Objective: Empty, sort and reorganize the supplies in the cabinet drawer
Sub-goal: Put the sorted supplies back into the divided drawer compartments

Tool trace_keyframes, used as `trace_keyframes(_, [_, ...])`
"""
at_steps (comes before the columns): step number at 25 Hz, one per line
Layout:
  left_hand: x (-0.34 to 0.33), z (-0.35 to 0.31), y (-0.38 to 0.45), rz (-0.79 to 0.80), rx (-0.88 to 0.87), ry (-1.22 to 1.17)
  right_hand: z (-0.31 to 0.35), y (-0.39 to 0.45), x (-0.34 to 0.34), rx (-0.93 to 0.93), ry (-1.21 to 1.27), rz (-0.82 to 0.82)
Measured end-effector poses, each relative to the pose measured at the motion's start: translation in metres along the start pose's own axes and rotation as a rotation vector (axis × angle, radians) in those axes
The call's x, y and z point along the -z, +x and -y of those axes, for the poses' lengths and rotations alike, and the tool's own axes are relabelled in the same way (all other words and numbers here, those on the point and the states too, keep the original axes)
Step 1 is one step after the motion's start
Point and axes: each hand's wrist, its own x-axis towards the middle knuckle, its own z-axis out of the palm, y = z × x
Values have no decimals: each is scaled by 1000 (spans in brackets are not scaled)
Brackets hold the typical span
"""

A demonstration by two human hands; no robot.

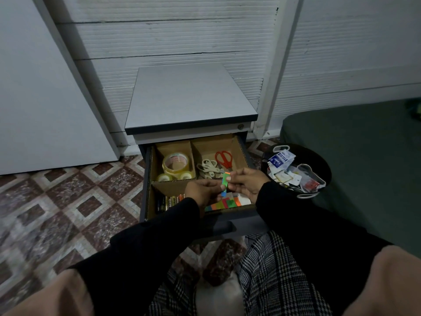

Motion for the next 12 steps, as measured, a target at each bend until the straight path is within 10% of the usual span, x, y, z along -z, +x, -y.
trace_keyframes(12, [-3, 0, -1, 62, 15, 18, -2, 2, 6, 19, 87, -94])
